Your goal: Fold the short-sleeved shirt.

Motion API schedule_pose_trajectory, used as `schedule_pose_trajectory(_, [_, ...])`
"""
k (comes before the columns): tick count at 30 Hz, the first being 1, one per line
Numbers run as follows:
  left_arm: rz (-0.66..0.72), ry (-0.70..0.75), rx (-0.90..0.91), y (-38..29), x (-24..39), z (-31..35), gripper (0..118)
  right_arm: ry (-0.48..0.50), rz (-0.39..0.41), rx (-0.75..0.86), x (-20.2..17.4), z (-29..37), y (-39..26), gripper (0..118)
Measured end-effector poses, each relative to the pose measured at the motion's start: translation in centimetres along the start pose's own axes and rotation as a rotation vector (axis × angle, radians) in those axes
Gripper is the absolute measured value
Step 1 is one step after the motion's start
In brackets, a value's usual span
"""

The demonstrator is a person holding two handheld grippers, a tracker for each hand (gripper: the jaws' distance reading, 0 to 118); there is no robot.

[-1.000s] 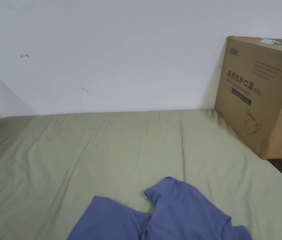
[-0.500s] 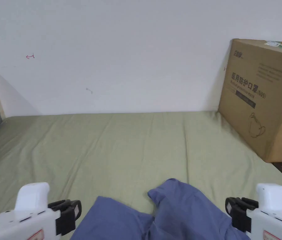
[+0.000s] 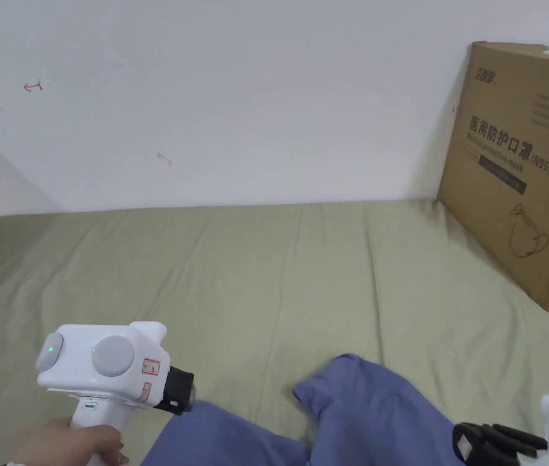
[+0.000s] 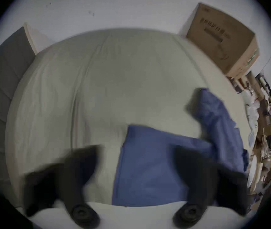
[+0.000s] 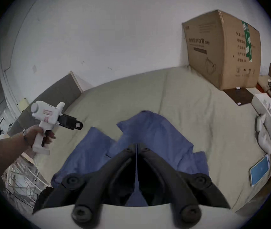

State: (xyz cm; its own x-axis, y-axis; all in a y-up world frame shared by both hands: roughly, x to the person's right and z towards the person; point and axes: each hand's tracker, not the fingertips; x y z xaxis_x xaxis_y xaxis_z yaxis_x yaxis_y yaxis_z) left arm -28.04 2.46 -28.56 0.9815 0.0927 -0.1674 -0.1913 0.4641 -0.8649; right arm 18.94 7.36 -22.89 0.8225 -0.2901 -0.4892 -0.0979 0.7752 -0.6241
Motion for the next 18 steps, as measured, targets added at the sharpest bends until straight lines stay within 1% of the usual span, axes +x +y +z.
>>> schedule_pose_trajectory(1, [0.011, -0.006, -0.048, 0.3, -0.4, -2.0, 118, -0.012, -0.010, -0.018, 0.7, -0.5, -0.3, 1])
schedule_pose_trajectory(3, [0.011, -0.034, -0.036, 0.4, -0.8, -4.5, 114, -0.028, -0.023, -0.044, 1.9, -1.7, -0.8, 1])
schedule_pose_trajectory(5, [0.002, -0.025, -0.070, 0.5, -0.7, -7.2, 114, -0.051, -0.032, -0.067, 2.7, -2.7, -1.1, 1])
schedule_pose_trajectory(6, [0.000, -0.023, -0.081, 0.4, -0.7, -8.4, 110, -0.062, -0.039, -0.079, 3.2, -3.3, -1.2, 1])
schedule_pose_trajectory(7, [-0.007, -0.021, -0.078, -0.2, -0.4, -9.2, 101, -0.068, -0.049, -0.087, 3.7, -3.9, -1.3, 1])
schedule_pose_trajectory(8, [-0.020, -0.029, -0.048, -0.6, -0.3, -9.5, 99, -0.070, -0.062, -0.092, 4.3, -4.5, -1.3, 1])
schedule_pose_trajectory(9, [-0.034, -0.032, -0.022, -1.2, 0.0, -9.4, 93, -0.066, -0.074, -0.098, 4.8, -5.0, -1.2, 1])
schedule_pose_trajectory(10, [-0.055, -0.007, 0.002, -2.1, 0.5, -8.9, 82, -0.054, -0.082, -0.101, 5.4, -5.7, -1.0, 1])
schedule_pose_trajectory(11, [-0.078, -0.013, 0.048, -2.6, 0.5, -8.2, 64, -0.044, -0.088, -0.102, 6.0, -6.3, -0.6, 1])
schedule_pose_trajectory(12, [-0.097, -0.014, 0.066, -3.0, 0.4, -7.6, 24, -0.033, -0.091, -0.107, 6.3, -6.9, 0.0, 1])
schedule_pose_trajectory(13, [-0.106, -0.014, 0.084, -3.3, 0.0, -6.7, 2, -0.029, -0.087, -0.115, 6.8, -7.9, 1.0, 1])
schedule_pose_trajectory(14, [-0.095, -0.038, 0.093, -3.5, -0.5, -5.9, 2, -0.028, -0.080, -0.120, 7.2, -8.9, 1.8, 1])
schedule_pose_trajectory(15, [-0.069, -0.085, 0.098, -4.0, -1.0, -4.6, 2, -0.038, -0.068, -0.127, 7.6, -10.1, 2.9, 12])
schedule_pose_trajectory(16, [-0.031, -0.089, 0.141, -4.4, -1.6, -3.3, 2, -0.052, -0.057, -0.141, 8.2, -11.8, 3.9, 47])
schedule_pose_trajectory(17, [0.000, -0.124, 0.161, -4.7, -2.2, -2.1, 2, -0.077, -0.049, -0.180, 8.5, -13.6, 5.1, 91])
schedule_pose_trajectory(18, [0.016, -0.131, 0.187, -5.0, -2.7, -1.1, 2, -0.111, -0.048, -0.223, 8.8, -15.7, 6.2, 111])
